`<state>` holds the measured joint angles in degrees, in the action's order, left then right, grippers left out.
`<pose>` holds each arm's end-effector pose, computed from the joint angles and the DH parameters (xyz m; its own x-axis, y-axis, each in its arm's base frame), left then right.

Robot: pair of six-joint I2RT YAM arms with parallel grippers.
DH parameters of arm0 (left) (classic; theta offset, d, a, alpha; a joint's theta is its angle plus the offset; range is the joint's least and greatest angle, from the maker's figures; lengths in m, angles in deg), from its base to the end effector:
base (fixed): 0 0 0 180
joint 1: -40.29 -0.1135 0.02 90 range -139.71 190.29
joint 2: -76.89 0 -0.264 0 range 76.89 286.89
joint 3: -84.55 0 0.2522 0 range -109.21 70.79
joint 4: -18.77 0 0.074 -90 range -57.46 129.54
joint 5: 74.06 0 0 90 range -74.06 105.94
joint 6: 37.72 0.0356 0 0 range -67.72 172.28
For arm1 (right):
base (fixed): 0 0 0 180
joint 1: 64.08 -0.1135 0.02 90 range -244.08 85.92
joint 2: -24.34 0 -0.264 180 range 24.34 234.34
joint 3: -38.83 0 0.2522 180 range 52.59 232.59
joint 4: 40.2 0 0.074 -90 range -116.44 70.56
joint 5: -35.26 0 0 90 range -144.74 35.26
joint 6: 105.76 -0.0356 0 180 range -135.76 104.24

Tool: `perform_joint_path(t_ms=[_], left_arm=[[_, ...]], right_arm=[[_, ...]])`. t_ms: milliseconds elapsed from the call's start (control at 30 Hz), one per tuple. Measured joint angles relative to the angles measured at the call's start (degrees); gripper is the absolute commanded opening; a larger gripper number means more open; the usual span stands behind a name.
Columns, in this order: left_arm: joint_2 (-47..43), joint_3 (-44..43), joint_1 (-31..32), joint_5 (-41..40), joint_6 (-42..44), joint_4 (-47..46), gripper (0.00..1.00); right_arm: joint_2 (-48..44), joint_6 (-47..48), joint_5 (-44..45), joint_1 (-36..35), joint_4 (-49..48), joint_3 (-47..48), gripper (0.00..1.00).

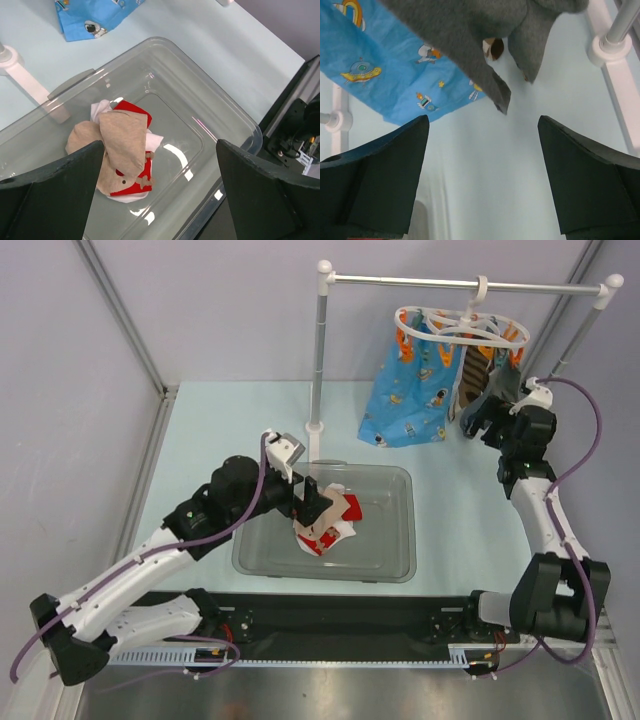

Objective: Remove the socks clipped to the hanger

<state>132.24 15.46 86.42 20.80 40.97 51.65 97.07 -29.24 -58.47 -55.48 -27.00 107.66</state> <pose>0.1491 -0.1595 0.3547 -0.3746 0.1077 -0.9209 0.7142 0.6669 -0.2125 0.2949 -0.0423 0.3162 -0.2623 0.2749 -0.9250 0.1531 0.9583 0.2414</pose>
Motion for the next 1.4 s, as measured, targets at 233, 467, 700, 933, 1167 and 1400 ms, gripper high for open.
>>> perform_joint_path(t_ms=[233, 467, 700, 933, 1167, 1400], left_arm=[[-2.2, 3.2, 0.0, 1.9, 0.9, -2.0, 1.0], [-4.9, 4.2, 0.0, 2.4, 1.4, -3.7, 1.0], [-5.6, 5.0, 0.0, 3.0, 1.3, -5.1, 0.99], [-4.1, 5.0, 0.0, 4.3, -1.3, -8.2, 0.97], [2.5, 3.2, 0.1, 4.4, -5.3, -11.8, 0.96], [13.6, -7.7, 0.9, 4.7, -4.4, -16.6, 0.96]], right_arm=[[9.6, 3.7, -5.4, 1.6, -9.7, 1.1, 0.77], [16.8, 4.3, -6.0, 1.6, -12.2, 3.4, 0.35], [13.4, 1.5, -6.4, 0.8, -11.4, 2.9, 0.0], [-3.2, -1.5, -7.1, -4.5, -4.1, 0.8, 0.0], [-13.9, -7.6, -12.3, -6.2, 4.5, 1.0, 0.0], [-16.0, -12.4, -18.5, -10.8, 11.8, 1.8, 0.0]])
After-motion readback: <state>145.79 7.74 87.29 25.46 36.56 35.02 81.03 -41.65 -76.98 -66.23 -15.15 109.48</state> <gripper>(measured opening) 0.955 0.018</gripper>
